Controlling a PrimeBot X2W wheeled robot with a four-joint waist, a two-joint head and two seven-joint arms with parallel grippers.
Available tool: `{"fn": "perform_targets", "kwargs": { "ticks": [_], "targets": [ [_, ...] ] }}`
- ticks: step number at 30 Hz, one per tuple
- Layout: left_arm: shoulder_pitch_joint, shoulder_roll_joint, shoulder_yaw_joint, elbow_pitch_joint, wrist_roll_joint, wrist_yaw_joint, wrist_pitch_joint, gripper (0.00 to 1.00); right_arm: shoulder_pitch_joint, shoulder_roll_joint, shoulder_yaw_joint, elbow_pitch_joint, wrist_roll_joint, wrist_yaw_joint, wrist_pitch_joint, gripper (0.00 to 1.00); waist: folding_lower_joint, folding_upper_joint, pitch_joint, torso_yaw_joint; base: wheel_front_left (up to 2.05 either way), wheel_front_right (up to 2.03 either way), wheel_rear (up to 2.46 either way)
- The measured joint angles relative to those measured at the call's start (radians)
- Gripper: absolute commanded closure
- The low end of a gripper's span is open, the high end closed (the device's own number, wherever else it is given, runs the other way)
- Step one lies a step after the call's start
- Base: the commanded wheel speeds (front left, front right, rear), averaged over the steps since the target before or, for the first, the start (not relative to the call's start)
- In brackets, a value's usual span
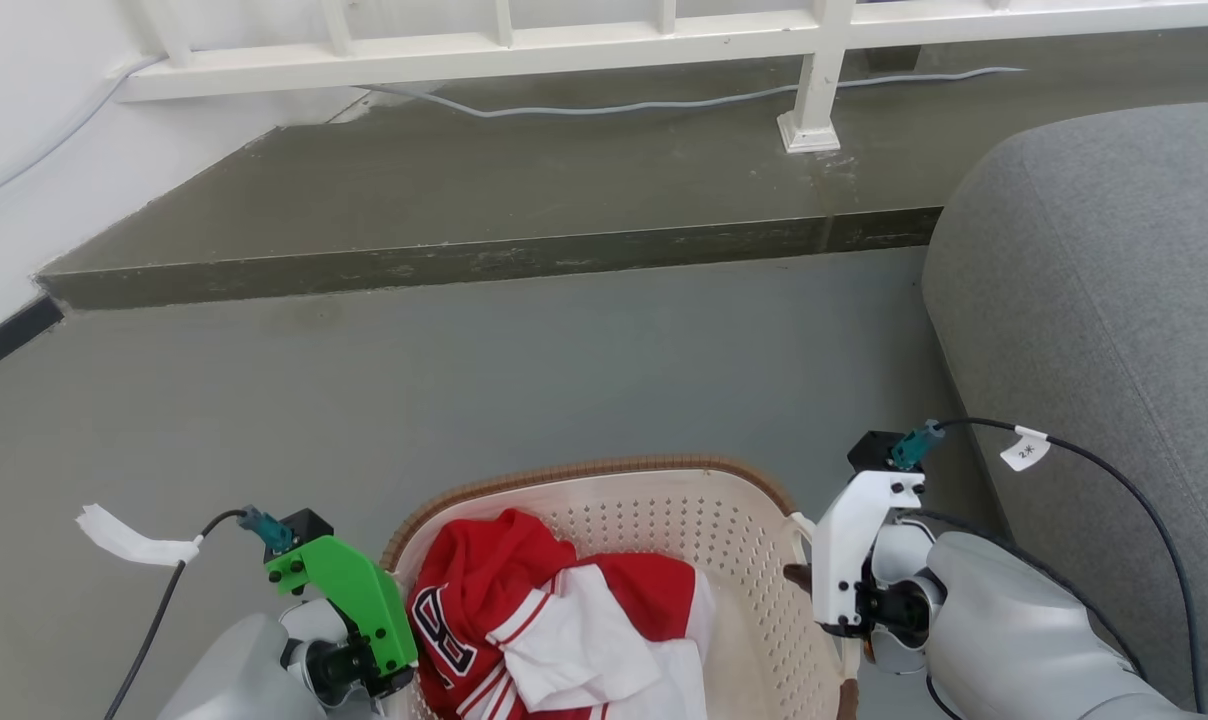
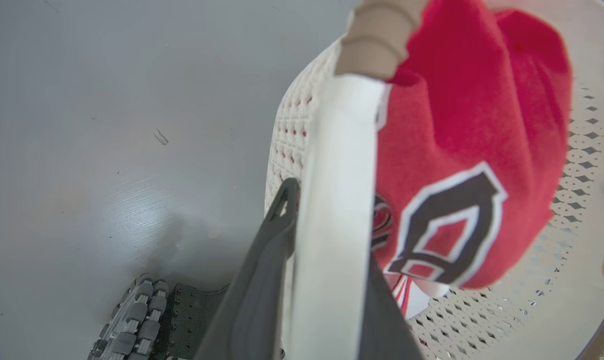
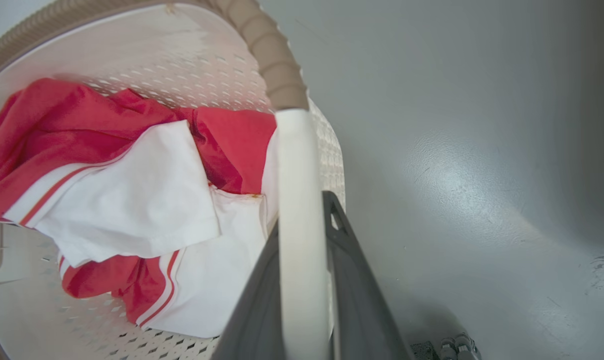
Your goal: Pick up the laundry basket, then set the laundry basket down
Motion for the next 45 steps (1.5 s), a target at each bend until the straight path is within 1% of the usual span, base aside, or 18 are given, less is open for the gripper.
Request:
{"fn": "perform_targets", "kwargs": {
  "ticks": [12, 21, 31, 32, 35, 36, 43, 45],
  "targets": [
    [0.0, 0.008, -0.009, -0.019, -0.001, 0.0, -0.012, 1.0, 0.0, 0.0, 0.003, 0.0, 0.015, 0.0, -0.018, 1.0, 0.0, 0.0, 0.014, 0.002, 0.0, 0.0, 0.0],
    [-0.006, 0.018, -0.023, -0.048, 0.002, 0.0, -0.07, 1.0, -0.027, 0.001, 0.002, -0.001, 0.014, -0.001, -0.063, 1.0, 0.0, 0.0, 0.062, 0.001, 0.0, 0.0, 0.0],
    [-0.064, 0.022, -0.035, -0.066, 0.02, 0.0, -0.139, 1.0, -0.082, -0.001, 0.002, -0.001, -0.006, -0.003, -0.141, 1.0, 0.0, 0.0, 0.153, 0.002, 0.0, 0.0, 0.0],
    [-0.071, 0.022, -0.038, -0.068, 0.024, 0.0, -0.149, 1.0, -0.087, -0.002, 0.002, -0.002, -0.009, -0.011, -0.152, 1.0, 0.0, 0.0, 0.163, 0.002, 0.0, 0.0, 0.0],
    [-0.094, 0.022, -0.044, -0.074, 0.035, 0.0, -0.181, 1.0, -0.109, -0.006, 0.002, -0.004, -0.014, -0.013, -0.185, 1.0, 0.0, 0.0, 0.198, 0.003, 0.0, 0.0, 0.0],
    [-0.102, 0.022, -0.045, -0.078, 0.039, 0.0, -0.192, 1.0, -0.117, -0.007, 0.002, -0.005, -0.019, -0.019, -0.198, 1.0, 0.0, 0.0, 0.211, 0.003, 0.0, 0.0, 0.0],
    [-0.146, 0.022, -0.058, -0.089, 0.075, 0.0, -0.256, 1.0, -0.153, -0.012, -0.001, -0.011, -0.04, -0.022, -0.267, 1.0, 0.0, 0.0, 0.302, 0.004, 0.0, 0.0, 0.0],
    [-0.158, 0.022, -0.06, -0.089, 0.081, -0.001, -0.272, 1.0, -0.165, -0.012, -0.001, -0.011, -0.043, -0.028, -0.282, 1.0, 0.0, 0.0, 0.33, 0.004, 0.0, 0.0, 0.0]
  ]
}}
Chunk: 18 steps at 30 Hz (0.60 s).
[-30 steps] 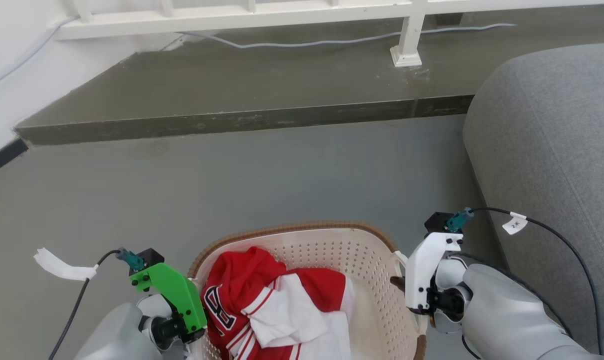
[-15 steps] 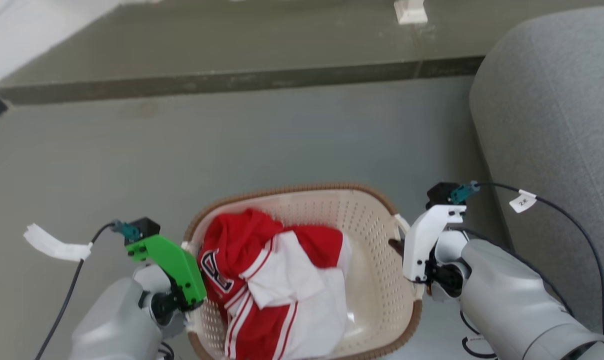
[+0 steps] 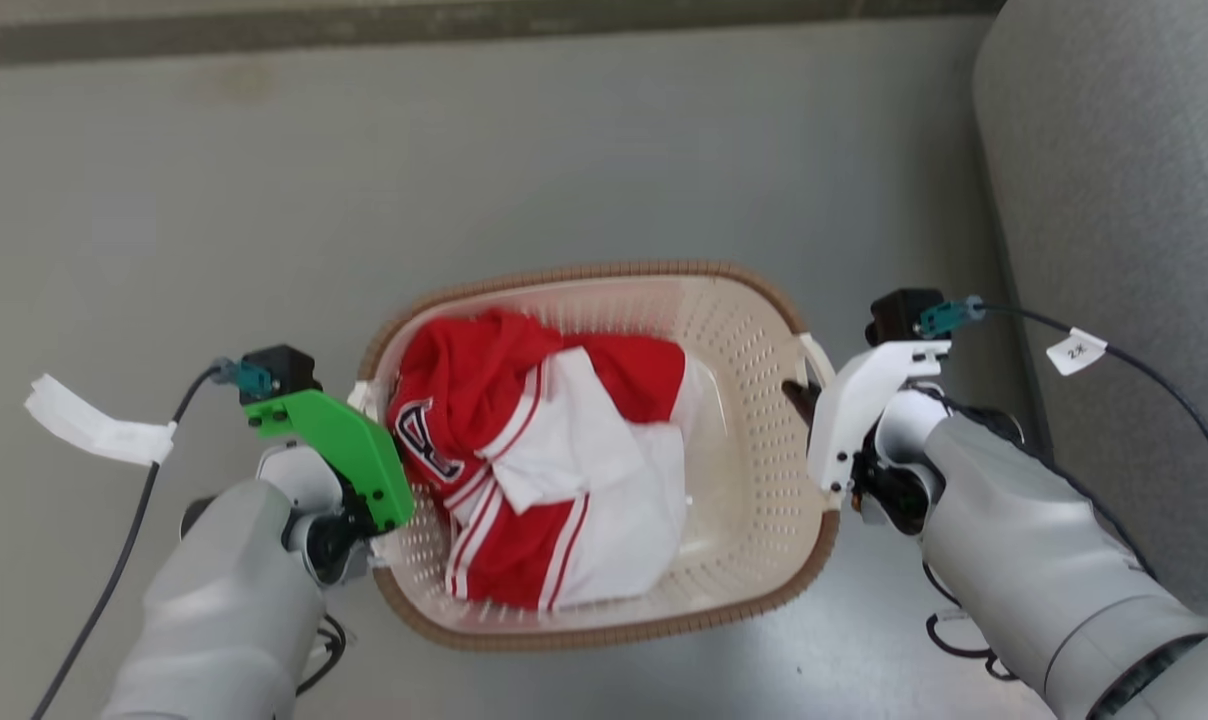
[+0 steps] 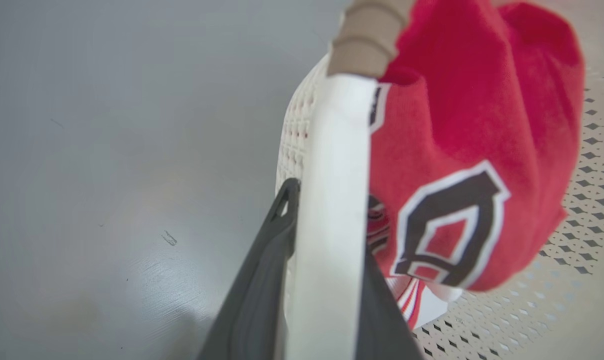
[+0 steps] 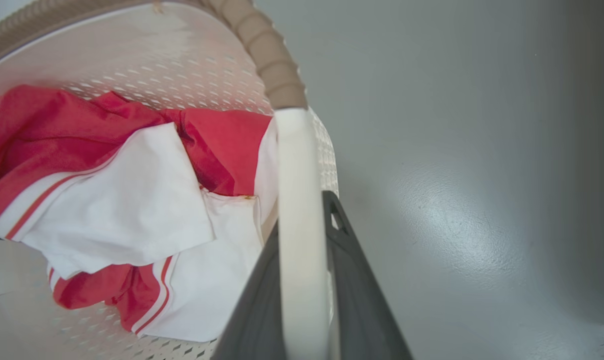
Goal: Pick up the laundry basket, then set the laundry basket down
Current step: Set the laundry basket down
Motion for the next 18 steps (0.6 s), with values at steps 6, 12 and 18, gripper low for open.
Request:
{"fn": "perform_targets", "kwargs": {
  "ticks": [6, 12, 18],
  "targets": [
    [-0.048, 0.0, -0.003, -0.001, 0.02, -0.001, -0.059, 1.0, -0.044, -0.006, -0.001, -0.003, -0.014, -0.001, -0.045, 1.0, 0.0001, 0.0, 0.084, 0.0, 0.0, 0.0, 0.0],
    [-0.088, 0.001, -0.005, -0.002, 0.053, 0.0, -0.109, 1.0, -0.079, -0.008, 0.0, -0.003, -0.023, -0.009, -0.069, 1.0, 0.0001, 0.0, 0.155, -0.001, 0.0, 0.0, 0.0],
    [-0.13, 0.001, -0.011, -0.002, 0.068, 0.001, -0.162, 1.0, -0.126, -0.011, 0.0, -0.003, -0.031, -0.014, -0.097, 1.0, 0.0001, 0.0, 0.24, -0.001, 0.0, 0.0, 0.0]
  ]
}}
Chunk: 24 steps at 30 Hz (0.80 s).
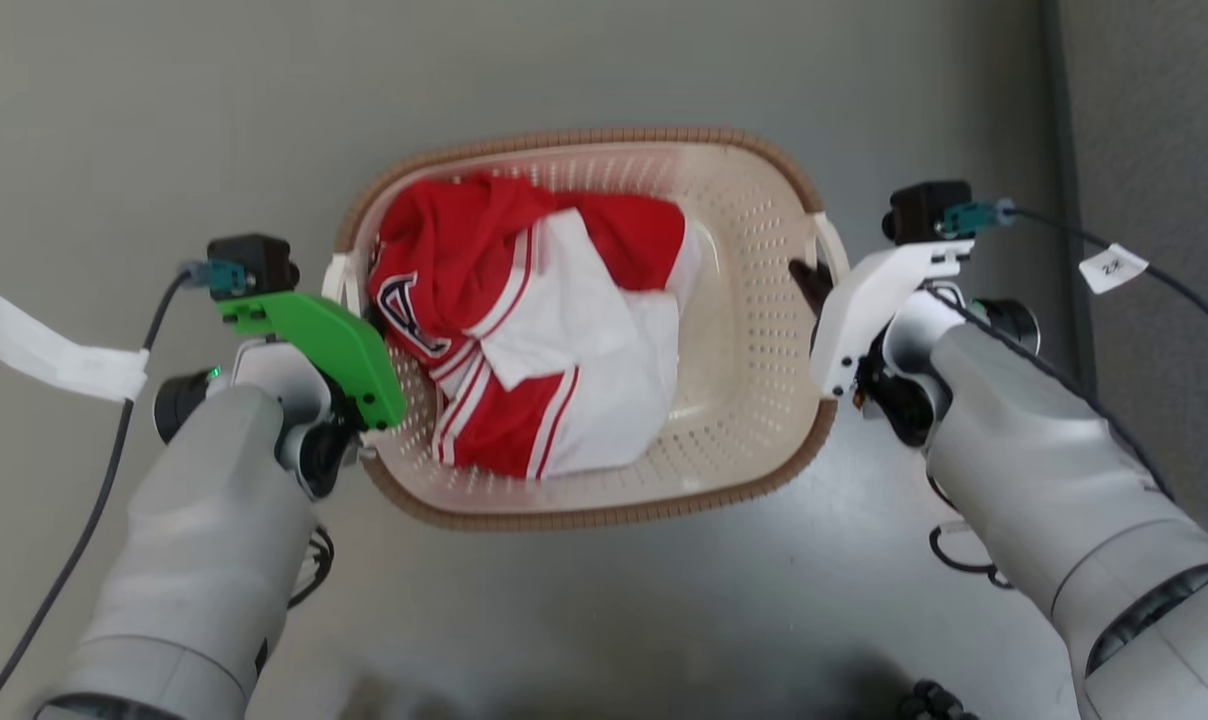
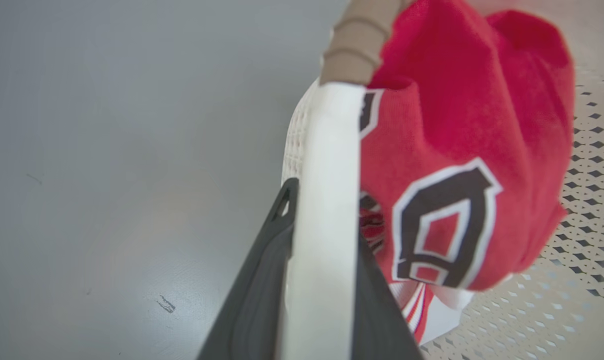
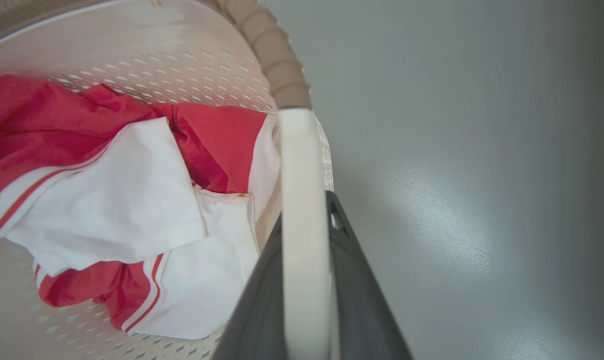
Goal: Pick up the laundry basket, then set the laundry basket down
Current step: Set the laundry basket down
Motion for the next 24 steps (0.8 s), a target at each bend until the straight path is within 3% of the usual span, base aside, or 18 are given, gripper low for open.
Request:
{"fn": "perform_targets", "kwargs": {
  "ticks": [24],
  "targets": [
    [-0.141, 0.002, -0.016, 0.03, 0.062, 0.004, -0.187, 1.0, -0.133, -0.004, 0.011, 0.017, -0.047, -0.005, -0.124, 1.0, 0.0, 0.0, 0.306, 0.008, 0.0, 0.0, 0.0]
  ]
}}
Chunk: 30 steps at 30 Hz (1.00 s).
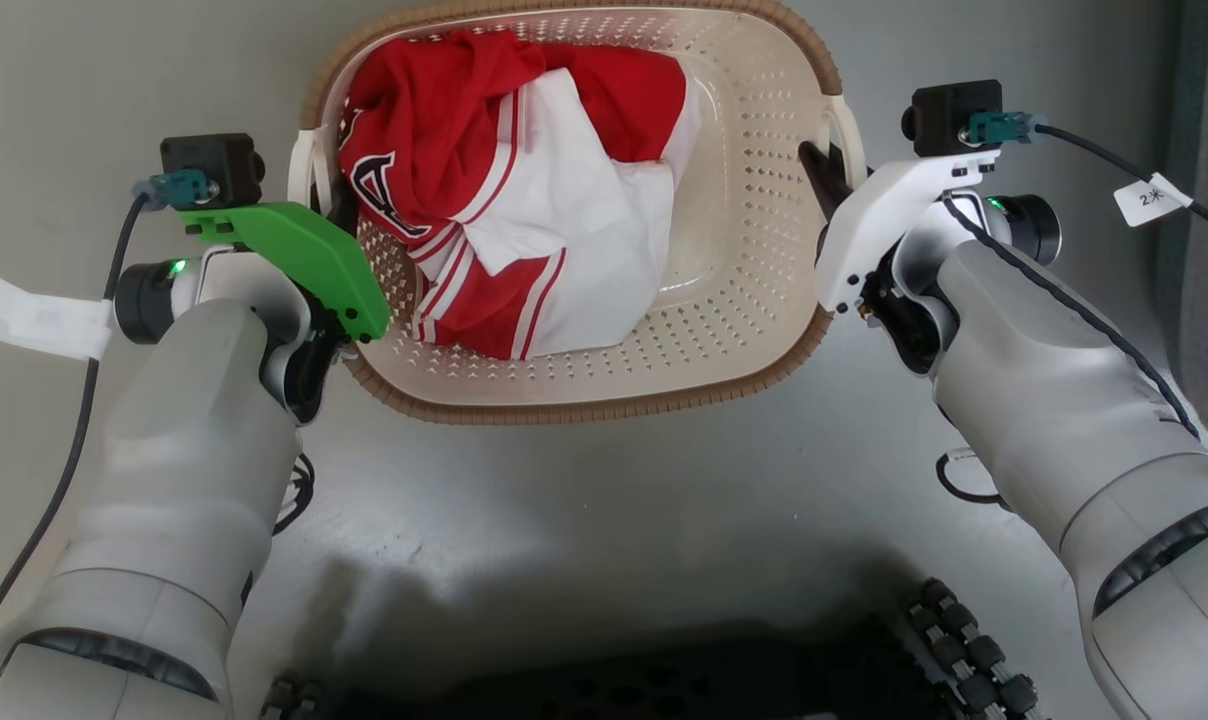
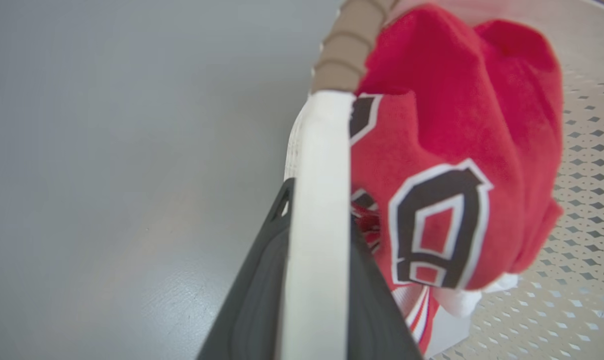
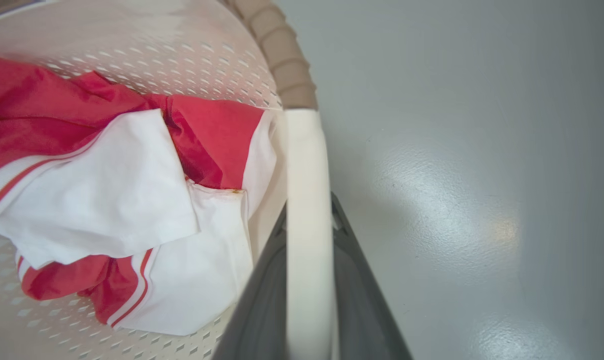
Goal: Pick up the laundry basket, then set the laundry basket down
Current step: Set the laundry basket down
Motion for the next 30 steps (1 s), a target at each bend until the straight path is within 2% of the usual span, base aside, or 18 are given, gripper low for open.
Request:
{"fn": "perform_targets", "kwargs": {
  "ticks": [16, 29, 30],
  "targets": [
    [-0.012, -0.026, -0.006, 0.056, 0.0, -0.004, -0.021, 1.0, -0.006, 0.006, 0.002, 0.044, -0.006, 0.003, -0.016, 1.0, 0.0, 0.0, 0.044, 0.002, 0.0, 0.0, 0.0],
    [-0.025, -0.034, -0.007, 0.082, -0.014, -0.006, -0.007, 1.0, -0.013, 0.007, 0.01, 0.057, -0.006, 0.02, -0.017, 1.0, -0.0001, 0.0, 0.046, 0.005, 0.0, 0.0, 0.0],
    [-0.025, -0.034, -0.008, 0.086, -0.018, -0.006, -0.002, 1.0, -0.013, 0.007, 0.014, 0.057, -0.006, 0.021, -0.017, 0.9, -0.0001, 0.0, 0.046, 0.005, 0.0, 0.0, 0.0]
  ]
}}
